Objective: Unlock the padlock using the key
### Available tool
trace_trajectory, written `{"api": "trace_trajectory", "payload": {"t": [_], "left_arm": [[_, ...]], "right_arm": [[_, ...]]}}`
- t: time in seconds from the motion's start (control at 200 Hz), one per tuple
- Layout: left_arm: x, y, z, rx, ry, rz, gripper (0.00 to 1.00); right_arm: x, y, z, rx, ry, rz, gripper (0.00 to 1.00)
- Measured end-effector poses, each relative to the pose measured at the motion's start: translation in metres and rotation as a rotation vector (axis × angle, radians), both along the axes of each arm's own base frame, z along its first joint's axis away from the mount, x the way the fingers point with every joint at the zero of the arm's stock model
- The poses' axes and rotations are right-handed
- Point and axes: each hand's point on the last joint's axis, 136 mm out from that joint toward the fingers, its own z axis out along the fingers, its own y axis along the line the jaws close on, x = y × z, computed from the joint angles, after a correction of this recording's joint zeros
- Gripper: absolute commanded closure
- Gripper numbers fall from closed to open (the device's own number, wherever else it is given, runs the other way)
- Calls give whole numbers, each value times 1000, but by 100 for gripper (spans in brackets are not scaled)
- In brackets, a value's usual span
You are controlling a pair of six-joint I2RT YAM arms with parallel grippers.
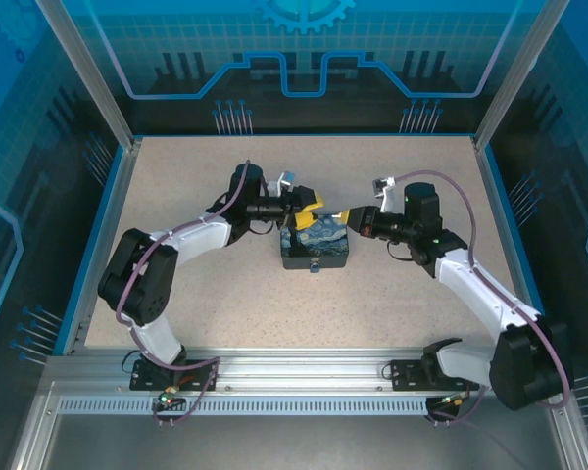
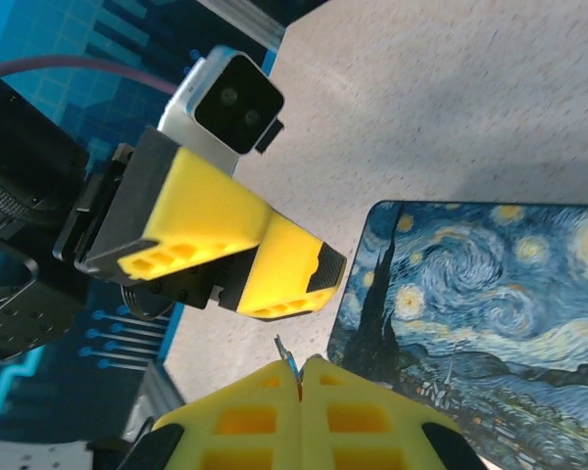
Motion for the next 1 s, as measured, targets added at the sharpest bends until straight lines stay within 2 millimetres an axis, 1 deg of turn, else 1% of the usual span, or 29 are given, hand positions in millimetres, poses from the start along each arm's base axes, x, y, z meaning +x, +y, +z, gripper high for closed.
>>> {"api": "trace_trajectory", "payload": {"t": [0.1,0.205,0.31,0.455,0.585,0.74,0.88,1.0], "left_arm": [[3,4,-2,-2,61,65,44],[7,4,-2,-1,97,119,45],[6,0,-2,2,120,143,48],[0,-9,-5,9,147,147,51],[-4,-15,-5,11,159,151,54],[-5,-18,-2,8,161,161,55],[-6,-21,2,1,166,170,55],[-5,-24,9,-10,157,169,54]], "right_arm": [[-7,2,5,-94,-88,-25,100],[-14,10,10,-203,-196,-31,100],[-21,19,17,-299,-313,-35,100],[-20,16,25,-394,-415,-74,100],[-16,12,26,-461,-462,-112,100],[-11,9,27,-508,-494,-134,100],[-6,10,19,-538,-491,-135,100],[-2,12,10,-561,-479,-129,100]]}}
